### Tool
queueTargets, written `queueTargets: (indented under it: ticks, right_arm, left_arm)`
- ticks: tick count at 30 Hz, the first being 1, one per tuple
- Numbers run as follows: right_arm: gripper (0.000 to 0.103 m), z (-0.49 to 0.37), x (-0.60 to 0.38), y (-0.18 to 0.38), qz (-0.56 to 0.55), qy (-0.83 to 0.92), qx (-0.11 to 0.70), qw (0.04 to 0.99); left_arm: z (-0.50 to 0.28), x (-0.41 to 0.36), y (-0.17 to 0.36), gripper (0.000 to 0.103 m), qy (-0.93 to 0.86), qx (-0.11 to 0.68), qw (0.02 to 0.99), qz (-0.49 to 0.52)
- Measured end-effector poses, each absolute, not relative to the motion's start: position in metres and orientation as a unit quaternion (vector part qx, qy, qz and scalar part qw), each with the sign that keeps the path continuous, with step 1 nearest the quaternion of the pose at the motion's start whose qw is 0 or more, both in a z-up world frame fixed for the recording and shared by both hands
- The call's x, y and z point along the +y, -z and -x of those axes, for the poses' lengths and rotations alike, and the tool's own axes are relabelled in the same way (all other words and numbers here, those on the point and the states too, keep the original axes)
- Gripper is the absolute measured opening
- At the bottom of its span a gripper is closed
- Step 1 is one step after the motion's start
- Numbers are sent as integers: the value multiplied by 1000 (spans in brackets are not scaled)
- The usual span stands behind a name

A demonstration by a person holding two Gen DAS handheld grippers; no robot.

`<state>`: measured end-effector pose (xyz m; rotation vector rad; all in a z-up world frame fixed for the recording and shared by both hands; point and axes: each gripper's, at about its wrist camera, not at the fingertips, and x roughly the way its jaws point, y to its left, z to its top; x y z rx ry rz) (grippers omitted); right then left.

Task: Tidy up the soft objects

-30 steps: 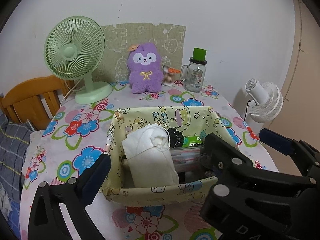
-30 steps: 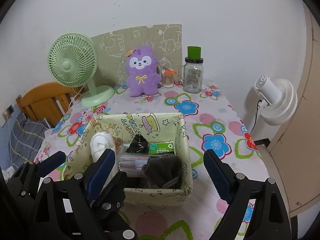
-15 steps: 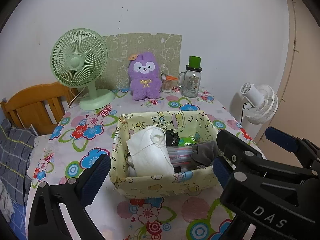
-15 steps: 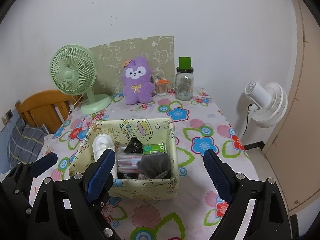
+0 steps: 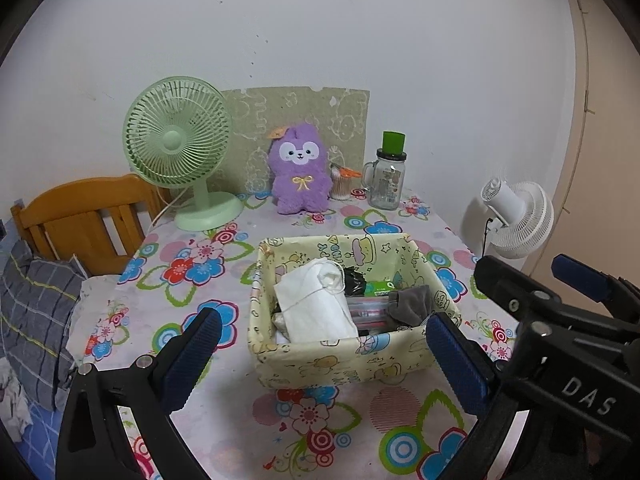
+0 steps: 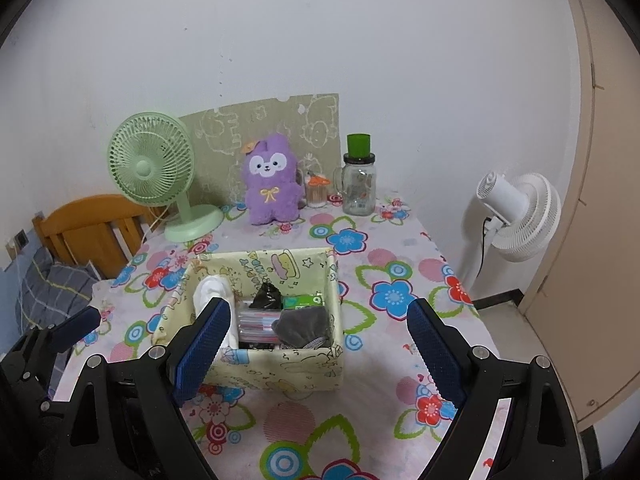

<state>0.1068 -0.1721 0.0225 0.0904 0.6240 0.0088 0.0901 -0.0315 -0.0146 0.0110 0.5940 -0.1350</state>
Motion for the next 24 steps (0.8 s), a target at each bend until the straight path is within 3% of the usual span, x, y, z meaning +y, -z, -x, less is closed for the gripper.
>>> queueTargets:
  ticks: [24]
  right_arm:
    - [92,-51,-180,-53,-28,12,254,967]
  left_arm:
    - [-38,0,-18,103,36,238,971,8]
